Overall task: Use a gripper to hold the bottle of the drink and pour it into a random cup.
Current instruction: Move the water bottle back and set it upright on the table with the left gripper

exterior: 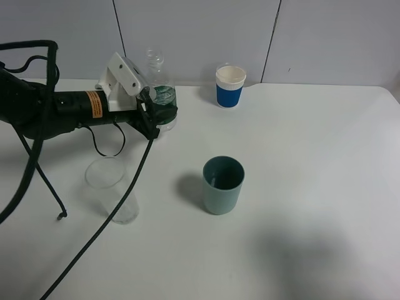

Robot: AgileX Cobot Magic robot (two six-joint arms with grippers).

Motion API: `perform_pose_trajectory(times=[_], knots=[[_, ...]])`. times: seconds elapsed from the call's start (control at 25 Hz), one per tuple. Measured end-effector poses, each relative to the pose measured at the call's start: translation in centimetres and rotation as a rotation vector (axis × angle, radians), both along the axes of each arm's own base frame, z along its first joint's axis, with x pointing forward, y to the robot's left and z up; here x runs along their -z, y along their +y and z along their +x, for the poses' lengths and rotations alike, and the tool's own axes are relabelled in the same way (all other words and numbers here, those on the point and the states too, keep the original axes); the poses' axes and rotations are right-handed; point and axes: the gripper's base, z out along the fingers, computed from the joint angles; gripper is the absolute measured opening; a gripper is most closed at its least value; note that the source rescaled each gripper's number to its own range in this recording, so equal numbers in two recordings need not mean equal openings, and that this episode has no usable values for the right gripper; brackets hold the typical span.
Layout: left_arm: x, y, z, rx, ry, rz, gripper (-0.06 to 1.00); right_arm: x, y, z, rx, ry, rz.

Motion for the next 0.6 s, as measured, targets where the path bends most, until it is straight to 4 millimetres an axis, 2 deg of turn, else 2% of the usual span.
perform_pose_trajectory(times=[0.2,0.6], knots=[[0.7,1.0,0.1,0.028,0.022,-0.007,0.00,0.0,0.0,0.0,0.000,0.000,0.000],[2.1,1.2,-0.2,0.119,0.011,0.043,0.00,0.0,0.0,0.0,0.000,0.000,0.000]])
